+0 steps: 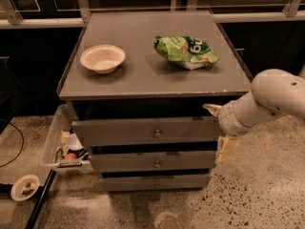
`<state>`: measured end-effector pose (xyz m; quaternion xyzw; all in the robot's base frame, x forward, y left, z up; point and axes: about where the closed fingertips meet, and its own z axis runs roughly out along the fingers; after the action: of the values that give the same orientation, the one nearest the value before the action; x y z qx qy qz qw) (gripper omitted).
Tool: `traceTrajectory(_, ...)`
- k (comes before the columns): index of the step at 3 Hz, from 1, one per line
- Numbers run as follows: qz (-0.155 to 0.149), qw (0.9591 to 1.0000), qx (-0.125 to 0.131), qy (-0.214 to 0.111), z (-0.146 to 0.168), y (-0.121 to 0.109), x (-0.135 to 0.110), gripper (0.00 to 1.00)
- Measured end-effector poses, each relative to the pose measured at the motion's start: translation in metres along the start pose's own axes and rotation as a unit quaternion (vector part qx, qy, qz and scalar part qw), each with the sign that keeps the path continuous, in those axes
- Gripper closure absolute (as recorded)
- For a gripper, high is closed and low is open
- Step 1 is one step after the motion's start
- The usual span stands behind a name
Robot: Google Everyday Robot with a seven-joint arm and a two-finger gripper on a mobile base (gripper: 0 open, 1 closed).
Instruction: Open top drawer
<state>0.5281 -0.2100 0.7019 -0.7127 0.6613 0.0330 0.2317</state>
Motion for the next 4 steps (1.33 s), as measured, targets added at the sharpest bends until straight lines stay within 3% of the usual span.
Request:
traceTrajectory(3, 0.02, 0.9991, 0.0, -0.038, 0.068, -0.026, 0.024, 0.0)
traceTrajectory(4, 0.021, 0.9988, 0.002, -0.044, 0.077, -0.037, 0.025, 0.0)
